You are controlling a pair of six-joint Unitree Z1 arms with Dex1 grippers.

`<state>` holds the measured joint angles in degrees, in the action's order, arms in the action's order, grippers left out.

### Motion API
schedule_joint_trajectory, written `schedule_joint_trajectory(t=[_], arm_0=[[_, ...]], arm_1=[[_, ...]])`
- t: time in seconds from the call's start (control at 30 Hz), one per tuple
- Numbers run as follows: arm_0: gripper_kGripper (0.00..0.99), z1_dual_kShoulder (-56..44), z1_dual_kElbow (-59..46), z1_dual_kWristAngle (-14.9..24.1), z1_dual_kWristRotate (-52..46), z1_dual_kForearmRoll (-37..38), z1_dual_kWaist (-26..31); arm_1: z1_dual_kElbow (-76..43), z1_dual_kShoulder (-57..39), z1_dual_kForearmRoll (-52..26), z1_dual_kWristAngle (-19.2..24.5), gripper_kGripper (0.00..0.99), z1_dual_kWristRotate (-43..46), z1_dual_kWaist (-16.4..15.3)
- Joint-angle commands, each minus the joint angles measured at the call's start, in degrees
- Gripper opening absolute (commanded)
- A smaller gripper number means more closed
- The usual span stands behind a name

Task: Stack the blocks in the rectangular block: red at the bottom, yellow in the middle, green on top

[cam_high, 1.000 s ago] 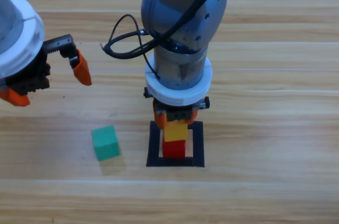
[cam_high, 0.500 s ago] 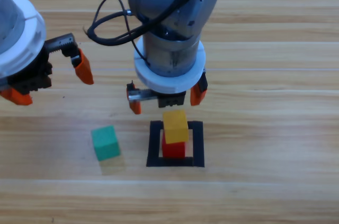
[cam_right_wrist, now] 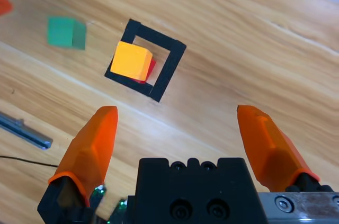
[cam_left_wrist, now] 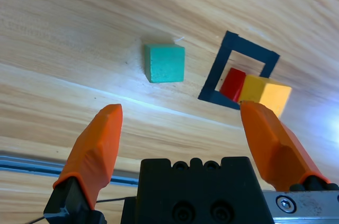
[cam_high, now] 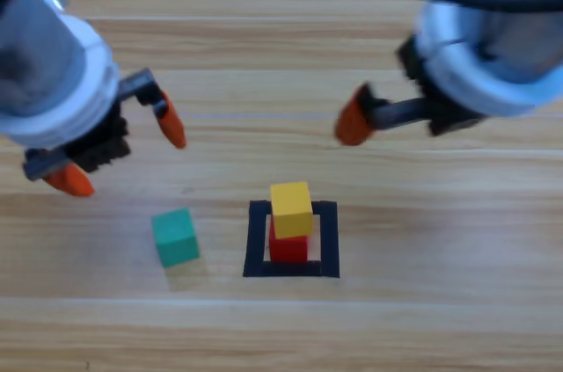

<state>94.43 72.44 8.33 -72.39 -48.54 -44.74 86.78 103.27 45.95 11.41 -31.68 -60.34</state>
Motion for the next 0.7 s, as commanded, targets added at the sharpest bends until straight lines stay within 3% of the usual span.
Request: schedule_joint_trajectory(t=[0.03,0.17,0.27,0.53,0.7], arm_0=[[0.943,10.3,1.7,-0.9,-2.4,0.5,1.0],[0.943,15.3,3.2,-3.1,-0.9,0.5,1.9],[0.933,16.3,3.5,-4.2,1.6,0.5,2.6],[0.933,19.6,3.6,-4.7,4.3,0.5,3.0],[0.933,22.9,4.3,-5.1,7.1,1.3,3.0]], arm_1=[[-19.3,-12.7,-16.8,-8.5,0.990,7.9,11.8],[-31.1,-17.9,-28.4,-16.2,0.990,13.1,15.2],[-35.5,-19.2,-32.1,-18.7,0.990,14.9,15.7],[-37.5,-19.2,-32.3,-18.9,0.990,16.0,15.7],[-40.3,-21.1,-36.5,-18.8,0.990,18.0,15.6]])
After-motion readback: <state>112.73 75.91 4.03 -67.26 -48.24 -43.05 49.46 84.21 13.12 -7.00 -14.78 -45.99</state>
